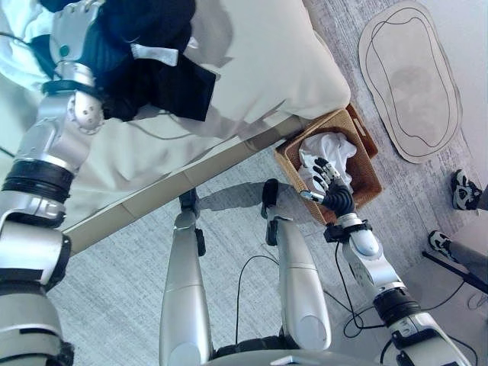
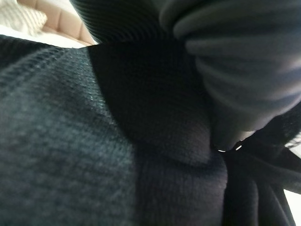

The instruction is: Pick up clothes into the bucket

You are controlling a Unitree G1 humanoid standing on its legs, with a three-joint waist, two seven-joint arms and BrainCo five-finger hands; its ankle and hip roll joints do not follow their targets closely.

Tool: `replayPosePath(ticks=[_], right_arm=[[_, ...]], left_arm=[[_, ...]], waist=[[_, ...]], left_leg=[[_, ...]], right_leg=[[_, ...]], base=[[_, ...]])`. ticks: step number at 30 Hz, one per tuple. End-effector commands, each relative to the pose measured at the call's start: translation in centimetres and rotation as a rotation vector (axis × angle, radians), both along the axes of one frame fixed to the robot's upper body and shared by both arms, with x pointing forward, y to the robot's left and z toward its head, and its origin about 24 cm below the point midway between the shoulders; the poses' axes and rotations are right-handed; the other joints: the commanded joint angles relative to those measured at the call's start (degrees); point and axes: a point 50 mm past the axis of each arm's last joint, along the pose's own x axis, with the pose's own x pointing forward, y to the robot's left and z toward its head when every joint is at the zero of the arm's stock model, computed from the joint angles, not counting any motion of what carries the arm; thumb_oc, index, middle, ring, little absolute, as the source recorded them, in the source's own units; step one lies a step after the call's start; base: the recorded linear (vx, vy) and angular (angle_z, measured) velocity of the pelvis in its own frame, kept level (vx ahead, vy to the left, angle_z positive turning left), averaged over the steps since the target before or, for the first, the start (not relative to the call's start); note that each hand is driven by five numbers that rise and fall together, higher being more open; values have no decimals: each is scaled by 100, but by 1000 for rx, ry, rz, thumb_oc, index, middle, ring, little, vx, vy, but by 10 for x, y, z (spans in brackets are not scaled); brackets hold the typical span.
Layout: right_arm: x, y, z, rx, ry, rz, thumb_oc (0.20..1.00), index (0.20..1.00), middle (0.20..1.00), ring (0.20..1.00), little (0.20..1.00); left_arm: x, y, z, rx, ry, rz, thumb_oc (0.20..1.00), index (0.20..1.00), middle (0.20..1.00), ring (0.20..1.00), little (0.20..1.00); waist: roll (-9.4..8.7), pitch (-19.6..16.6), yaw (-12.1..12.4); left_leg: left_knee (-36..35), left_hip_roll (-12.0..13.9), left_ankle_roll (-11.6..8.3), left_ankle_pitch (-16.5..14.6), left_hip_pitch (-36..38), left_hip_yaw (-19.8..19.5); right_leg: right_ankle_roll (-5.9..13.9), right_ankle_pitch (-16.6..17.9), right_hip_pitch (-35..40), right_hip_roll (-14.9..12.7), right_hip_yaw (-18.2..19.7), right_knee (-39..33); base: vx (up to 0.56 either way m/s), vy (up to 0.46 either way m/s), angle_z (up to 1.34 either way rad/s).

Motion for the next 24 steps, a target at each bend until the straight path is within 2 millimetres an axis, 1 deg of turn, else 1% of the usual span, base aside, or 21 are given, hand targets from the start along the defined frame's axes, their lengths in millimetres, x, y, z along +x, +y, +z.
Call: replayPosePath(ticks=[1, 3, 4, 5, 6, 7, 8, 9, 10, 13, 14, 16, 18, 19, 20, 21, 24], right_arm=[[-15, -20, -14, -39, 41, -67, 1000, 1000, 1000, 1000, 1000], [-17, -21, -19, -38, 67, -69, 1000, 1000, 1000, 1000, 1000], [-18, -21, -21, -40, 77, -69, 1000, 1000, 1000, 1000, 1000], [-18, -21, -21, -40, 77, -70, 1000, 1000, 1000, 1000, 1000], [-18, -21, -23, -38, 87, -70, 1000, 1000, 1000, 1000, 1000], [-18, -21, -23, -38, 87, -70, 1000, 1000, 1000, 1000, 1000], [-19, -20, -24, -38, 89, -69, 1000, 1000, 1000, 1000, 1000], [-19, -19, -25, -38, 100, -65, 1000, 1000, 1000, 1000, 1000], [-19, -20, -25, -38, 100, -65, 1000, 1000, 1000, 1000, 1000], [-19, -17, -26, -38, 107, -54, 1000, 1000, 1000, 1000, 1000], [-19, -18, -26, -38, 107, -54, 1000, 1000, 1000, 1000, 1000], [-19, -17, -28, -45, 115, -51, 1000, 1000, 1000, 1000, 1000], [-19, -16, -28, -47, 116, -49, 1000, 1000, 1000, 1000, 1000], [-19, -16, -29, -49, 121, -50, 1000, 1000, 1000, 1000, 1000], [-19, -16, -29, -49, 121, -51, 1000, 1000, 1000, 1000, 1000], [-19, -16, -31, -55, 129, -55, 1000, 1000, 1000, 1000, 1000], [-19, -15, -31, -52, 131, -53, 1000, 1000, 1000, 1000, 1000]], left_arm=[[-8, -38, 25, -116, -128, -245, 200, 200, 200, 200, 200], [-8, -66, 29, -188, -118, -390, 200, 200, 200, 200, 200], [-9, -77, 29, -220, -114, -446, 200, 200, 200, 200, 200], [-9, -77, 29, -220, -114, -447, 200, 200, 200, 200, 200], [-11, -97, 30, -258, -105, -546, 200, 200, 200, 200, 200], [-11, -97, 30, -258, -105, -546, 200, 200, 200, 200, 200], [-13, -107, 30, -275, -100, -600, 200, 200, 200, 200, 200], [-16, -123, 31, -295, -91, -671, 200, 200, 200, 200, 200], [-16, -123, 31, -295, -91, -671, 200, 200, 200, 200, 200], [-20, -150, 34, -312, -72, -772, 200, 200, 200, 200, 200], [-20, -150, 34, -312, -72, -772, 200, 200, 200, 200, 200], [-21, -163, 34, -344, -50, -824, 200, 200, 200, 200, 200], [-21, -166, 34, -372, -39, -846, 200, 200, 200, 200, 200], [-21, -173, 32, -405, -13, -883, 200, 200, 200, 200, 200], [-21, -173, 32, -405, -13, -883, 200, 200, 200, 200, 200], [-23, -181, 29, -386, 5, -902, 200, 200, 200, 200, 200], [-23, -183, 23, -377, 14, -888, 200, 200, 200, 200, 200]], waist=[[208, -569, -124], [247, -625, -154], [262, -648, -166], [264, -642, -163], [289, -680, -175], [289, -679, -174], [303, -702, -177], [316, -724, -202], [316, -723, -201], [342, -760, -237], [342, -760, -236], [354, -778, -252], [353, -777, -255], [361, -789, -260], [362, -789, -260], [376, -803, -249], [380, -828, -236]], left_leg=[[-28, -274, 304, -168, 66, 131], [-100, -298, 308, -150, 226, 138], [-121, -308, 309, -147, 269, 144], [-126, -308, 308, -147, 278, 143], [-127, -317, 312, -152, 346, 151], [-128, -317, 312, -152, 348, 151], [-129, -328, 317, -160, 372, 151], [-106, -330, 328, -177, 409, 157], [-106, -330, 328, -177, 410, 158], [-95, -337, 333, -176, 439, 178], [-95, -337, 333, -176, 438, 178], [-81, -338, 343, -166, 422, 167], [-73, -342, 345, -157, 411, 163], [-86, -352, 344, -146, 413, 154], [-87, -351, 344, -146, 413, 154], [-118, -349, 337, -127, 417, 150], [-149, -344, 332, -117, 449, 136]], right_leg=[[299, 785, 254, -123, -89, -829], [297, 805, 417, -145, -87, -890], [296, 808, 463, -151, -83, -923], [296, 809, 472, -150, -84, -927], [293, 817, 558, -157, -74, -956], [293, 817, 560, -157, -74, -957], [289, 809, 590, -161, -61, -970], [285, 806, 617, -161, -33, -965], [285, 806, 617, -161, -32, -965], [273, 797, 651, -179, -2, -975], [273, 797, 651, -179, -3, -975], [263, 799, 650, -178, -7, -987], [256, 797, 647, -178, -3, -991], [254, 794, 652, -170, -14, -1004], [253, 795, 653, -170, -15, -1006], [253, 795, 662, -174, -20, -1023], [251, 788, 681, -165, -18, -1024]], base=[[25, -3, 4], [30, 0, 3], [0, 0, 0], [34, 5, 1], [0, 0, 0], [34, 3, 2], [0, 0, 0], [0, 0, 0], [0, 0, 0], [3, 8, -3], [-4, -7, -3], [0, 0, 0], [0, 0, 0], [-10, -8, -3], [-6, -7, -4], [0, 0, 0], [0, 0, 0]])
